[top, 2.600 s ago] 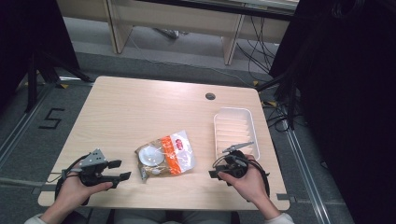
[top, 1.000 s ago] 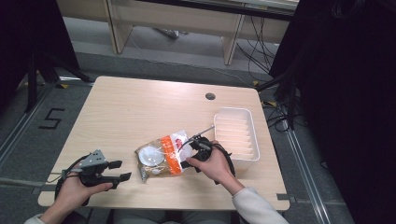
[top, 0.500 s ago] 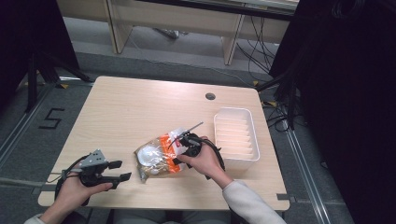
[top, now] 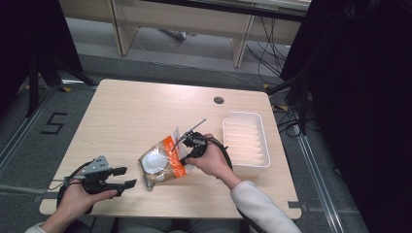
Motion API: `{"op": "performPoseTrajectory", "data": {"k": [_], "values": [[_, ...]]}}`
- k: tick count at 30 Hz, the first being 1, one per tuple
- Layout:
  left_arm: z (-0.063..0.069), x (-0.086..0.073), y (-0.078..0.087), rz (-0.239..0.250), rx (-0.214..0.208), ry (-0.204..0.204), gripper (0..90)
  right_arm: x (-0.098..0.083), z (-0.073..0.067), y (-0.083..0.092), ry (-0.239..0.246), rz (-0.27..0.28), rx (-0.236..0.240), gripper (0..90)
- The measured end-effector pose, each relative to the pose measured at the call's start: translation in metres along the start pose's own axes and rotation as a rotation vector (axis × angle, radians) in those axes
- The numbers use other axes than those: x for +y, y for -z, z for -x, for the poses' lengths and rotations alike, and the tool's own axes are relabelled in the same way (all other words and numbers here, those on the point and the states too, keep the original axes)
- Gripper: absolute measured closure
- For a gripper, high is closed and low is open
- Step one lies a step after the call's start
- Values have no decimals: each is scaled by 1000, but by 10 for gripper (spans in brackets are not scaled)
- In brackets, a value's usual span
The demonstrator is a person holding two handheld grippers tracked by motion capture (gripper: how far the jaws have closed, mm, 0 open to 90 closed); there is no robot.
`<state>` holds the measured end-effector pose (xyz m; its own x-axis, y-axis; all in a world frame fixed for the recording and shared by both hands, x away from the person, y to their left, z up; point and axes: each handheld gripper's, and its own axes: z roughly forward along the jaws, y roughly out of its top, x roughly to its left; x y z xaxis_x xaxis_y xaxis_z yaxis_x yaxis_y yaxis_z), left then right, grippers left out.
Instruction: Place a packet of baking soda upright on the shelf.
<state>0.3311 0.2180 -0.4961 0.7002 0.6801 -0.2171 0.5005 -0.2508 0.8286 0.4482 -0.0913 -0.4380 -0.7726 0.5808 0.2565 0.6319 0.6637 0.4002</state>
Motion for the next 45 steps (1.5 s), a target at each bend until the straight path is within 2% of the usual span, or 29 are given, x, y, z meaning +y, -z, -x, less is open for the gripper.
{"op": "performPoseTrajectory", "data": {"k": [4,6,7,9,10,14,16,17,21,22,24,27,28,29,31,32,34,35,36,38,42,43,45], "values": [[0,0,1,-9,2,-6,347,7,-3,13,29,3,12,900],[0,0,0,-3,1,1,347,10,-5,20,10,-12,23,900],[1,0,0,6,-1,12,347,11,-5,23,24,-14,25,900],[0,0,0,2,-1,8,347,13,-6,26,38,-11,27,900],[0,0,0,-1,0,4,347,15,-8,33,58,-25,10,900],[1,0,0,7,-1,12,347,21,-12,45,139,-57,-4,900],[1,0,0,7,-1,13,347,22,-17,50,150,-81,-5,900],[1,0,0,6,-1,11,347,24,-16,53,230,-91,-12,900],[0,1,0,3,-1,7,347,25,-23,61,317,-142,-35,900],[0,1,0,1,-1,6,347,25,-24,62,371,-149,-34,900],[1,0,0,7,-2,13,347,23,-31,65,447,-168,-9,900],[0,1,0,3,0,8,347,22,-38,69,496,-204,-20,900],[1,0,0,6,-1,12,346,22,-38,70,523,-205,-27,900],[1,0,0,6,-1,13,346,23,-38,70,544,-198,-13,900],[1,0,0,6,-1,13,346,22,-39,72,558,-203,-19,900],[1,0,0,6,-1,13,346,22,-38,74,567,-224,-38,900],[0,0,0,-1,-1,5,346,22,-39,73,590,-212,-18,900],[0,0,0,-1,-1,5,346,21,-40,75,583,-227,-33,900],[0,0,0,-2,-1,4,346,22,-40,75,618,-218,-27,900],[0,0,0,-2,-1,5,346,22,-42,77,617,-224,-21,900],[0,0,0,-2,-1,4,347,25,-43,81,682,-233,-16,900],[0,0,0,-1,-1,4,346,24,-45,83,663,-233,-18,900],[0,0,0,2,-2,8,346,25,-45,86,676,-236,-14,900]]}}
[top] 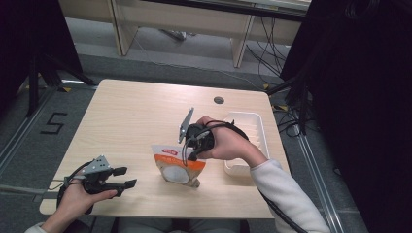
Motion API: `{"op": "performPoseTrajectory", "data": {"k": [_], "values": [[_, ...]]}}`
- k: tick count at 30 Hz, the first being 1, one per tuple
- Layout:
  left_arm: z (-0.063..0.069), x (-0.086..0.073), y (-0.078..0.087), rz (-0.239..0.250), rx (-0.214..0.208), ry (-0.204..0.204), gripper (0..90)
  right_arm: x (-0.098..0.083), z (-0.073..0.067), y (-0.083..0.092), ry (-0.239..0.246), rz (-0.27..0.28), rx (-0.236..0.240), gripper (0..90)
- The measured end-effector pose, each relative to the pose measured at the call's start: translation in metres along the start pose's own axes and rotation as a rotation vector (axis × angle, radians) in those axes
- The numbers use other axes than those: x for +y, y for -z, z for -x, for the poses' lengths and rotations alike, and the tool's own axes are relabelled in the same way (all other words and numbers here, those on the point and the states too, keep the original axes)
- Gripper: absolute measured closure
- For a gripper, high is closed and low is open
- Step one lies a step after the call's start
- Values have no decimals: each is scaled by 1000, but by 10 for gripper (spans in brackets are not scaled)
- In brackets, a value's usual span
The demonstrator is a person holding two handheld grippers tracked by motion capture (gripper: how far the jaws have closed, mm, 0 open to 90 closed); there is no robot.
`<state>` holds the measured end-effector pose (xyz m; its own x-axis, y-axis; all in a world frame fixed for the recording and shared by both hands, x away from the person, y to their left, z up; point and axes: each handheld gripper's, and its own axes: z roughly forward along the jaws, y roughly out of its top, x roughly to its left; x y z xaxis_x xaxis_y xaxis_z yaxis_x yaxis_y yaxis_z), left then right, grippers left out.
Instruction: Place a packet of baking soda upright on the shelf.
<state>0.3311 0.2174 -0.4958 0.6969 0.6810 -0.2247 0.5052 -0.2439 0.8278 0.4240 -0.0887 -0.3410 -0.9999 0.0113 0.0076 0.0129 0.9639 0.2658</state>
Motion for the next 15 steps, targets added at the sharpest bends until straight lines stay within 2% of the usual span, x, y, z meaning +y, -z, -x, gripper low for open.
{"op": "performPoseTrajectory", "data": {"k": [1,2,3,5,7,14,15], "values": [[0,0,0,-4,0,-4,346,0,-1,2,-11,-2,-1,900],[0,0,0,-4,0,-4,346,0,0,2,10,-8,-1,900],[0,0,0,-4,0,-4,346,0,-2,4,-6,-27,-1,900],[0,0,0,-4,0,-5,346,0,-3,7,-3,-32,0,900],[0,0,0,-4,0,-4,346,0,-2,11,26,-50,-10,900],[0,0,0,-3,0,-3,346,-4,-4,19,-7,-52,-15,900],[-1,0,0,-3,-3,-2,346,-5,-2,21,25,-62,-21,900]]}}
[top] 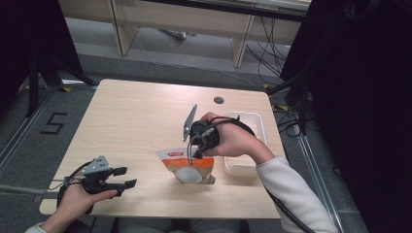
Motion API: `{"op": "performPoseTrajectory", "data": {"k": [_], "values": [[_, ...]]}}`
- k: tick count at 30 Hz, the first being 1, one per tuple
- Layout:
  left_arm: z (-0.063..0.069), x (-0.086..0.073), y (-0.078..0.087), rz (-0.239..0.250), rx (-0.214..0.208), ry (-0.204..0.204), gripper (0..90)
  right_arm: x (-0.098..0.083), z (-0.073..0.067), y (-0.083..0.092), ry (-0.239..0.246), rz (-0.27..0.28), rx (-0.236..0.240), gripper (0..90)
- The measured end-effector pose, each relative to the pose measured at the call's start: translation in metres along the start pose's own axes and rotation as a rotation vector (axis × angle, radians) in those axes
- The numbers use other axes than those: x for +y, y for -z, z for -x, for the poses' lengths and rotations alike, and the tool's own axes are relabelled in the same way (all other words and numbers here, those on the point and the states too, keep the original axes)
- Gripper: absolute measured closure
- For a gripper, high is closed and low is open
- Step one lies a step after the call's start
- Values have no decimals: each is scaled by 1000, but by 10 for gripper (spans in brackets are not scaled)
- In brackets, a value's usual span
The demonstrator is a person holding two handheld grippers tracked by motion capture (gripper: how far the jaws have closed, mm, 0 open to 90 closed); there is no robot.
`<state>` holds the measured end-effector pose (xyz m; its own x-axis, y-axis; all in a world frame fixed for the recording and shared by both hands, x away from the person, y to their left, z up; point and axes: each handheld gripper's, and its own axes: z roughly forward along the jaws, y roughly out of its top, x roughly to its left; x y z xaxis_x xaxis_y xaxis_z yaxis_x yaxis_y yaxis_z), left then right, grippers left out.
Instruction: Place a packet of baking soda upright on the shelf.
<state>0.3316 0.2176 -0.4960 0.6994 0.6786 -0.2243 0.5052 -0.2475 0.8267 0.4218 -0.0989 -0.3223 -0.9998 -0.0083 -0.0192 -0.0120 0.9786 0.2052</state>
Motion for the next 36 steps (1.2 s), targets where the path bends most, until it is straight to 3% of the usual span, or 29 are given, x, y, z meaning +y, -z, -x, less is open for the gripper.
{"op": "performPoseTrajectory", "data": {"k": [1,5,12,13,16,18,20,32,33,34,36], "values": [[0,0,0,0,0,0,346,-1,-2,1,-31,9,4,900],[0,0,0,0,4,0,346,-3,0,5,-9,16,-4,900],[0,0,0,1,-1,2,346,-4,-1,17,-33,21,-9,900],[0,0,0,0,0,2,346,-5,1,18,-15,25,-10,900],[0,0,0,0,2,0,346,-6,0,22,-29,21,-16,900],[0,0,0,2,3,2,346,-7,1,24,-14,21,-12,900],[0,0,0,2,0,2,346,-8,-1,26,-42,11,-18,900],[0,0,0,1,0,3,346,-16,4,40,-29,-2,-36,900],[0,0,0,2,0,4,346,-16,2,41,-51,4,-35,900],[0,0,0,2,0,4,346,-17,4,42,-27,-2,-38,900],[0,0,0,0,-1,4,346,-17,3,43,-45,5,-36,900]]}}
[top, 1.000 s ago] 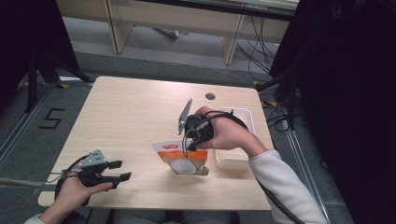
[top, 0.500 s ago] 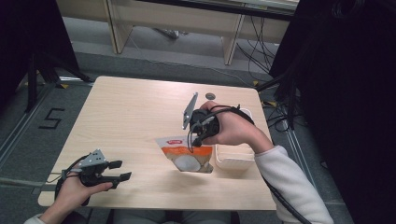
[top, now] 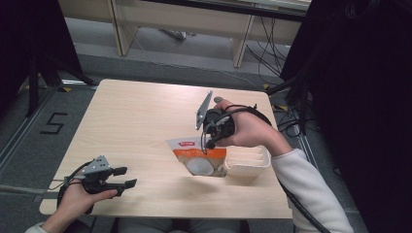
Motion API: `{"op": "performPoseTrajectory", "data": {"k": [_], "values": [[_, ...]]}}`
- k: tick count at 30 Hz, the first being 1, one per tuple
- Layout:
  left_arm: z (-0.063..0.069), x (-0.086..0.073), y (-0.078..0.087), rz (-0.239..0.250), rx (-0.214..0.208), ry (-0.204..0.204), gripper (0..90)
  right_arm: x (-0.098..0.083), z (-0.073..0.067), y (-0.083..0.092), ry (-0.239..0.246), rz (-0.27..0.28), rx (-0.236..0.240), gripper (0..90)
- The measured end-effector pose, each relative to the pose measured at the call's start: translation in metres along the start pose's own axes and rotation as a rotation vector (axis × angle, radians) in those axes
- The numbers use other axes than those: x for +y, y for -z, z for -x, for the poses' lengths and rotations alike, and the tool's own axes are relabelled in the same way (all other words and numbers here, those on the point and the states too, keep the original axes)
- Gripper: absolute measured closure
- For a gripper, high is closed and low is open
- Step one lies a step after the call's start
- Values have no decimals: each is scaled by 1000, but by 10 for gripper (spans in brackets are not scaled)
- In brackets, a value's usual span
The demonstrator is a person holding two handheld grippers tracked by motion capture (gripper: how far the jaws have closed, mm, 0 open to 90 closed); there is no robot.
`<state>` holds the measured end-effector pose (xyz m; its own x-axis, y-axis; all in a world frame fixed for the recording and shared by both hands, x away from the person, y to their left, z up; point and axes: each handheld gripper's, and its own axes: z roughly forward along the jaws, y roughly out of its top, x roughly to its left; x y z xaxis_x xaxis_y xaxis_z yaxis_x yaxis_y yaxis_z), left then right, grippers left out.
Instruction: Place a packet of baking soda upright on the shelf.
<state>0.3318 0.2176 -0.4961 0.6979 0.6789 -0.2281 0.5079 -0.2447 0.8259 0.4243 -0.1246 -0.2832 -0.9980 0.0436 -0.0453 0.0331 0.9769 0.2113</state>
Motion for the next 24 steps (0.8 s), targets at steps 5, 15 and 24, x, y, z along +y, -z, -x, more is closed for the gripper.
{"op": "performPoseTrajectory", "data": {"k": [5,15,24], "values": [[0,0,0,0,0,0,346,-1,3,2,29,-1,-6,900],[0,0,0,1,-1,1,346,-6,10,5,30,0,-8,900],[0,0,0,0,-1,0,347,-5,8,14,5,-38,-22,900]]}}
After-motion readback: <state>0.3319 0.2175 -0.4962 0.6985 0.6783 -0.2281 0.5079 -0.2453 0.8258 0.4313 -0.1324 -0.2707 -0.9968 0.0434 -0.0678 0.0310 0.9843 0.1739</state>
